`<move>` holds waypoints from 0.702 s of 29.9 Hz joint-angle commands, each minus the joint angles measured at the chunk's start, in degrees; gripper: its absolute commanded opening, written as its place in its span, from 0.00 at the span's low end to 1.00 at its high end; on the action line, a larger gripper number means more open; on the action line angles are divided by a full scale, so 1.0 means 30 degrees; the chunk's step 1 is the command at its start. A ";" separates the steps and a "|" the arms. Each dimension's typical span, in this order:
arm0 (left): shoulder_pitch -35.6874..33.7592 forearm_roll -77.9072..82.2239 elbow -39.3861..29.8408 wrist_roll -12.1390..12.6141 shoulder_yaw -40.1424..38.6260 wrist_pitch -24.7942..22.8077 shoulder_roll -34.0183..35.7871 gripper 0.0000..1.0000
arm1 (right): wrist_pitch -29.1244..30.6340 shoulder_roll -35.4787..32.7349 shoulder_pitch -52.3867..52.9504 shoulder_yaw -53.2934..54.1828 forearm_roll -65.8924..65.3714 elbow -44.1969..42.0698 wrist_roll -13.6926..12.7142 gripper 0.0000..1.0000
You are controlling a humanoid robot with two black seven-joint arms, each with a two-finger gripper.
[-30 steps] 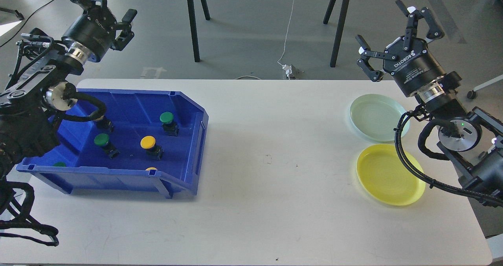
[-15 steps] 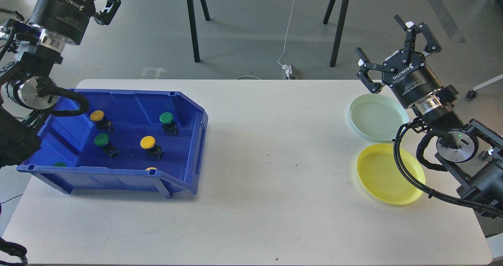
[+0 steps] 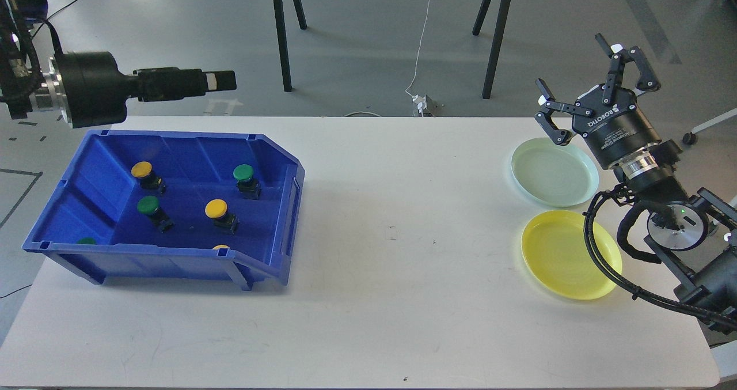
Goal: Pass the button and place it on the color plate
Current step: 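Raise the left gripper and move it over the blue bin, then lower the left gripper into the bin and grasp a yellow-topped button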
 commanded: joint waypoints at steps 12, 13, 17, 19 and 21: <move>-0.1387 0.4578 0.3635 -0.0001 0.6758 0.0002 -0.4134 0.98 | -0.0001 -0.0011 -0.0627 0.0229 0.0029 0.0001 0.0145 0.99; -0.1328 0.4578 0.4075 -0.0001 0.6992 0.0002 -0.4515 0.98 | -0.0001 -0.0011 -0.0657 0.0288 0.0029 0.0001 0.0145 0.99; -0.1211 0.4607 0.5278 -0.0001 0.7433 0.0002 -0.5250 0.98 | -0.0001 -0.0011 -0.0803 0.0347 0.0029 0.0001 0.0145 0.99; -0.1007 0.4636 0.6009 -0.0001 0.7696 0.0002 -0.5513 0.98 | -0.0001 -0.0011 -0.0833 0.0551 0.0029 0.0030 0.0174 0.99; -0.0655 0.4637 0.6713 -0.0001 0.7727 0.0002 -0.5981 0.98 | -0.0001 -0.0011 -0.0949 0.0756 0.0029 0.0030 0.0203 0.99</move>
